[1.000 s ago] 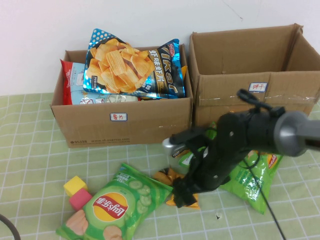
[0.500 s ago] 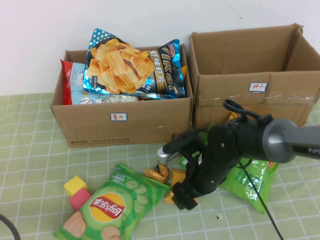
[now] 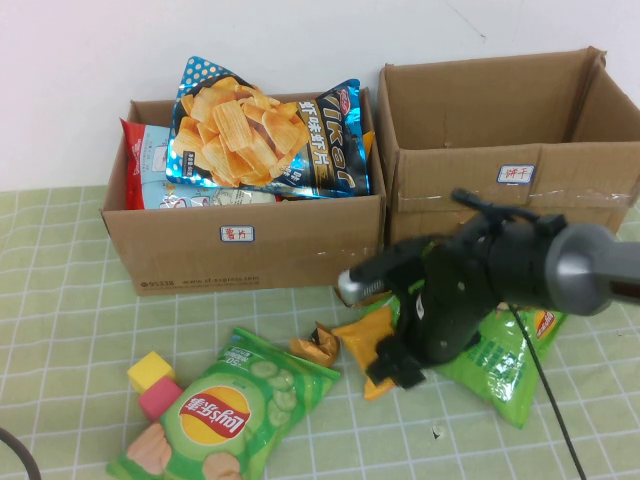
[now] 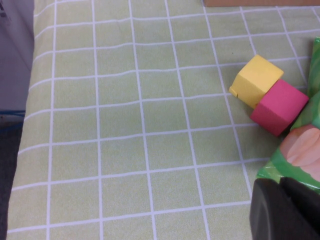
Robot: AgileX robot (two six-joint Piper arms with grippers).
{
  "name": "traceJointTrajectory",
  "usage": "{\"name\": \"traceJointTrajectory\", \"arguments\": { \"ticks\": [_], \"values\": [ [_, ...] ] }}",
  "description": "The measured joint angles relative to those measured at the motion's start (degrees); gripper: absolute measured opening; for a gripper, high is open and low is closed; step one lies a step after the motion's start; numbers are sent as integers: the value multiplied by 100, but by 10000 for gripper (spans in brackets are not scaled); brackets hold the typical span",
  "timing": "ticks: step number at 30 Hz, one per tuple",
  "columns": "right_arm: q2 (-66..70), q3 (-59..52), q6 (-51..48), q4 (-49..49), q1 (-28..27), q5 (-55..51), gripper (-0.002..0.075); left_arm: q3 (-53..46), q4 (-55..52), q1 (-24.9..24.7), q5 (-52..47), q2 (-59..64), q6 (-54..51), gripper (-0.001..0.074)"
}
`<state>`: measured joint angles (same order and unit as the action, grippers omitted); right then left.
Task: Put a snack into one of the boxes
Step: Pick up the biscuit, then place the biscuit in the biscuit box
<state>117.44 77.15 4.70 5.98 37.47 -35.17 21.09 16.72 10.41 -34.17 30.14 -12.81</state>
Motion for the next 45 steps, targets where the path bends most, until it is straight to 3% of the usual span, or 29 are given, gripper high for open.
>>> {"name": "traceJointTrajectory", "arguments": {
  "ticks": [7,19,22,27,33,38,45],
  "values": [
    [-164,0,316,-472,0,640,564,0,0,0,0,0,0,-1],
    [403,0,252,-761,0,1226,573,0,0,0,0,0,0,-1],
    [406,0,186,-761,0,1216,547,0,0,0,0,0,0,-1],
    [336,0,141,-761,0,1141,427,0,0,0,0,0,0,-1],
    [-416,0,55,-461,0,911,426,0,0,0,18,0,-23,-1],
    [-1548,14,161,619,-56,1472,426,0,0,0,27,0,-23,-1],
    [-1882,928,991,1384,-928,2696,426,0,0,0,27,0,-23,-1]
  ]
}}
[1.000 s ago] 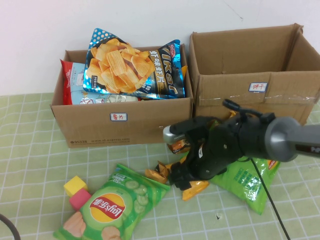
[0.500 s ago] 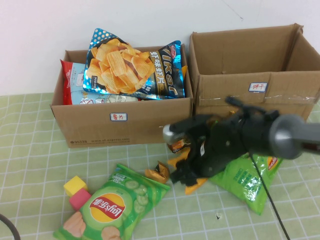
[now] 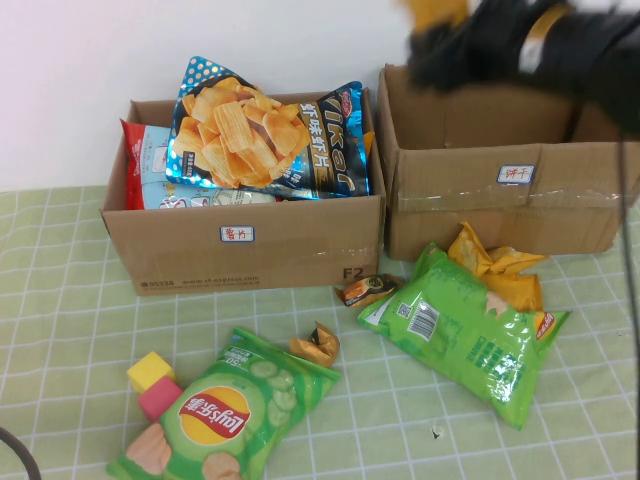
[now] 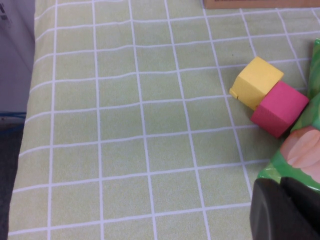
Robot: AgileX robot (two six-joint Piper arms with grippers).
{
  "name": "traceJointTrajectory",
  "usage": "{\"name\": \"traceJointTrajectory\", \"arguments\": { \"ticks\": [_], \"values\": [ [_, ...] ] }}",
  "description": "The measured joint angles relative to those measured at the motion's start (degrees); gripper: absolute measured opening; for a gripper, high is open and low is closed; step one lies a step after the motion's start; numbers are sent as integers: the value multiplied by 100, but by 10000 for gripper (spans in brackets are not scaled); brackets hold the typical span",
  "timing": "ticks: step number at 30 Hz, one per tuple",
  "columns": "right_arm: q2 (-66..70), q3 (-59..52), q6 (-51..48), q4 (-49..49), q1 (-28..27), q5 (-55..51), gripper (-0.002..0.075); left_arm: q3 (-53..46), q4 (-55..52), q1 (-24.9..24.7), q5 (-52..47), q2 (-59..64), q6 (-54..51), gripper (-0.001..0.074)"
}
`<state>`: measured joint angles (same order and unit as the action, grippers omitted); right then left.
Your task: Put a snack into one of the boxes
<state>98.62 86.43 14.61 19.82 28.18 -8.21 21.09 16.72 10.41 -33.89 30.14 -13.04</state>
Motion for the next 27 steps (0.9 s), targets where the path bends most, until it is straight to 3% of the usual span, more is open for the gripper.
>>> {"name": "traceJointTrajectory", "arguments": {
  "ticks": [4,7,11,16,20,24,27],
  "values": [
    [522,517,481,51,-497,293,435,0,0,0,4,0,0,-1],
    [1054,866,825,51,-631,160,514,0,0,0,13,0,0,-1],
    [1641,1420,1121,40,-649,-635,610,0,0,0,13,0,0,-1],
    [1692,2183,1011,-16,-649,-1730,600,0,0,0,13,0,0,-1],
    [1385,2681,330,-222,-658,-2397,468,-8,0,0,17,0,-35,-1],
    [948,2919,-676,-740,-658,-3286,175,-8,0,0,39,0,-70,-1],
    [690,2949,-1268,-970,-658,-3898,52,-8,0,0,52,0,-116,-1]
  ]
}}
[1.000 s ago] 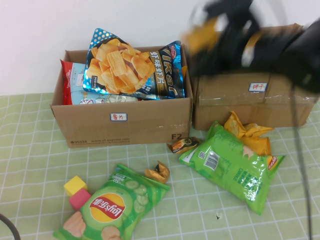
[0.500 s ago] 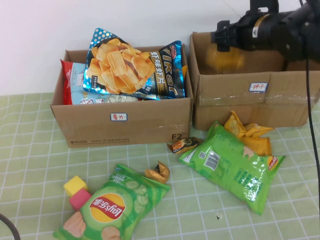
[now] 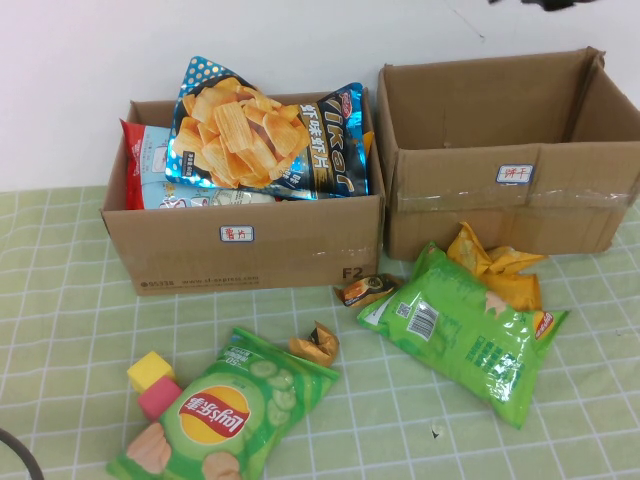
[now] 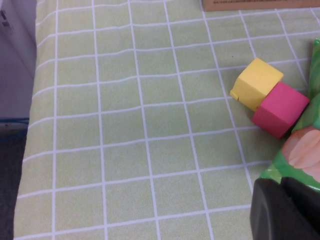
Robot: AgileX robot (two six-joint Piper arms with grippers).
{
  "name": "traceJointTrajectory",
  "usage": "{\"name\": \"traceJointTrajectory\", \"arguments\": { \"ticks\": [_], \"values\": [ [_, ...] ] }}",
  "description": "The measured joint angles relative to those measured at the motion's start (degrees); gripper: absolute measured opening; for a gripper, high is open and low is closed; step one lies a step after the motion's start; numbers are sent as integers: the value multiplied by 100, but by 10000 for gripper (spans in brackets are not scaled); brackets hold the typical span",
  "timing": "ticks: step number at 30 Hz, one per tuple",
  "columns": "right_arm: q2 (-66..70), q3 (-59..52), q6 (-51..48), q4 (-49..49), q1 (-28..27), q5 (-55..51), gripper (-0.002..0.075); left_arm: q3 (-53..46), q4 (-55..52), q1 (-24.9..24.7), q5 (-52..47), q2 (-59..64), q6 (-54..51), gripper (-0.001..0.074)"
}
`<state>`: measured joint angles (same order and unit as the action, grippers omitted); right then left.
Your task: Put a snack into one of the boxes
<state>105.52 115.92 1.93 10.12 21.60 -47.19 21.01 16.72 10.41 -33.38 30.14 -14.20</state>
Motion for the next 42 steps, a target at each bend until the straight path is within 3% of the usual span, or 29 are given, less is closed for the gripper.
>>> {"name": "traceJointTrajectory", "arguments": {
  "ticks": [4,8,22,28,33,42],
  "values": [
    [-312,-188,-382,-134,0,-464,9,0,0,0,42,-117,-141,-1],
    [-906,-1056,-497,-174,0,-287,1,0,0,0,81,-557,-337,-1],
    [-4515,-6602,-491,145,0,2734,-1,-283,0,0,598,-2312,-613,-1],
    [-5765,-8175,-264,158,0,2944,-1,-307,0,-10,694,-2312,-622,-1],
    [-6825,-8888,-162,78,0,2892,-2,-307,0,-200,721,-2312,-622,-1],
    [-7568,-8968,-151,-219,0,2353,-2,-307,0,-562,721,-2312,-622,-1]
  ]
}}
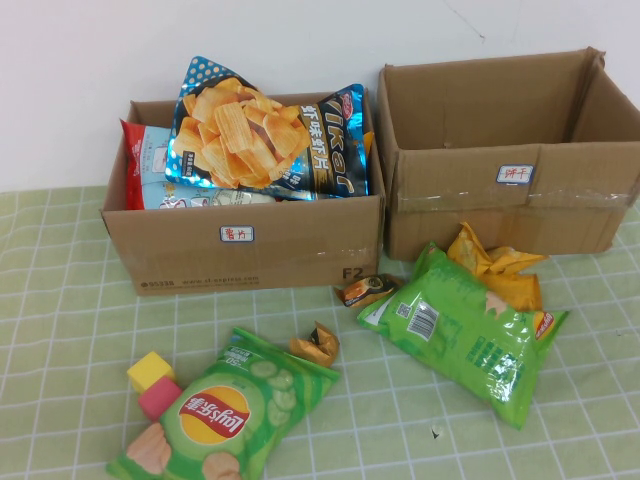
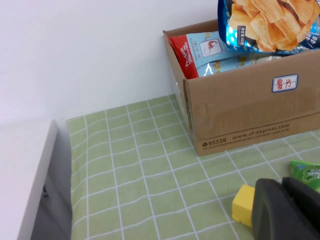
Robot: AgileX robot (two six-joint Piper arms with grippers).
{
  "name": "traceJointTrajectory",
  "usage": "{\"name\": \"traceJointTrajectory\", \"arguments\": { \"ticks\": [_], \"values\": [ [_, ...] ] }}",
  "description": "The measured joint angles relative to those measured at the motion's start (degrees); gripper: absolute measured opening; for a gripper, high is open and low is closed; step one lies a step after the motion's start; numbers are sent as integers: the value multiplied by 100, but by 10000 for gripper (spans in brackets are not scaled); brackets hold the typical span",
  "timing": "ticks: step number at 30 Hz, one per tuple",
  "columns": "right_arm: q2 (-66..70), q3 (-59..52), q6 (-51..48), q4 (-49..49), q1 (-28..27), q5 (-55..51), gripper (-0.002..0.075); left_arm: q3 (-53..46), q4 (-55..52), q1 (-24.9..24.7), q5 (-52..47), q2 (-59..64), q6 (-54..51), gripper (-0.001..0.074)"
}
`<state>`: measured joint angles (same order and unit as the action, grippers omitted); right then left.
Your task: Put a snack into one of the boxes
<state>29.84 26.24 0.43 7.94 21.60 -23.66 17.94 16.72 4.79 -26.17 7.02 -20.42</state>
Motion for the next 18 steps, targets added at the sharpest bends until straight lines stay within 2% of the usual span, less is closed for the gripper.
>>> {"name": "traceJointTrajectory", "arguments": {
  "ticks": [7,18],
  "values": [
    [-3,-36,0,0,0,-169,-2,0,0,0,-44,0,0,-1],
    [-3,-36,0,0,0,-181,-2,0,0,0,-843,0,-15,-3]
  ]
}}
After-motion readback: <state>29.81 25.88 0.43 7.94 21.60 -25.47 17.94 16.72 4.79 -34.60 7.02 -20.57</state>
